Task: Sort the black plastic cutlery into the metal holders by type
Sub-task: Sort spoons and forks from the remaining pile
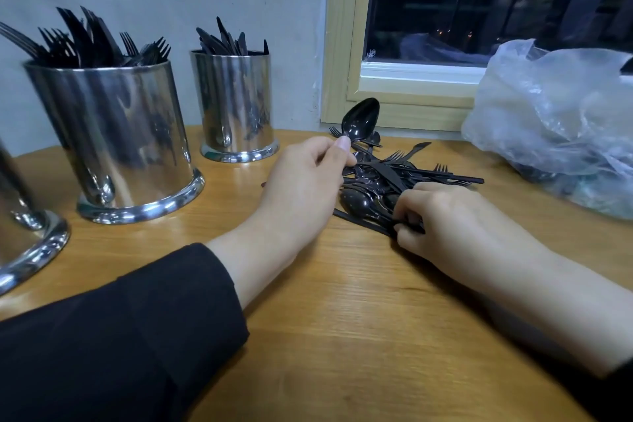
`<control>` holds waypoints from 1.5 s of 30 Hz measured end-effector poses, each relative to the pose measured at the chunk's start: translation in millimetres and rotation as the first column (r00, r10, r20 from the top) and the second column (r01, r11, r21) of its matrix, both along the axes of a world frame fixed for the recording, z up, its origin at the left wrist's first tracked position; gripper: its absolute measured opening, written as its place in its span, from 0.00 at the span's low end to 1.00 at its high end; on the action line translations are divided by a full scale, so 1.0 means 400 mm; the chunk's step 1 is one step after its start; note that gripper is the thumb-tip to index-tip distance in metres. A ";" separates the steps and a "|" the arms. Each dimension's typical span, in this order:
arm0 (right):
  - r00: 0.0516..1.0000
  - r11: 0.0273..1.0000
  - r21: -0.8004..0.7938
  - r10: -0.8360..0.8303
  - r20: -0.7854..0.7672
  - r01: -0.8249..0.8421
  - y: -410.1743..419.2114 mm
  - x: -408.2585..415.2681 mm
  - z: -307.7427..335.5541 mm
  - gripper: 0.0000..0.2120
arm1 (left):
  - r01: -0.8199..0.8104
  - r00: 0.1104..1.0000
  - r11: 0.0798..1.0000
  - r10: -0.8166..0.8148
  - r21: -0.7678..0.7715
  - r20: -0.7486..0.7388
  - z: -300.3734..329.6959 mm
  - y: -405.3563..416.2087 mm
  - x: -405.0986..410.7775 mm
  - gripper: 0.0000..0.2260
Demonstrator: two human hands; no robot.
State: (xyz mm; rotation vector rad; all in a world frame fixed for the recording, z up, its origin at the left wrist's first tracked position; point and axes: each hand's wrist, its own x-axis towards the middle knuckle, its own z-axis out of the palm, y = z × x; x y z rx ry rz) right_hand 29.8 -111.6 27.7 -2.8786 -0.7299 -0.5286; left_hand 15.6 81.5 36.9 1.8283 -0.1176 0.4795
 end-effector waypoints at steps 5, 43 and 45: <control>0.999 1.000 0.015 -0.016 -0.051 0.017 -0.001 -0.004 0.006 0.05 | 0.010 1.000 0.999 -0.010 -0.037 -0.003 0.005 -0.001 -0.004 0.15; 0.969 0.683 0.724 0.105 -0.225 0.094 0.040 -0.025 0.016 0.07 | 0.111 0.930 0.827 -0.281 -0.552 -0.235 -0.041 -0.101 -0.009 0.09; 0.966 0.682 0.726 0.119 -0.228 0.087 0.045 -0.033 0.018 0.07 | 0.116 0.936 0.829 -0.276 -0.547 -0.220 -0.042 -0.102 -0.011 0.08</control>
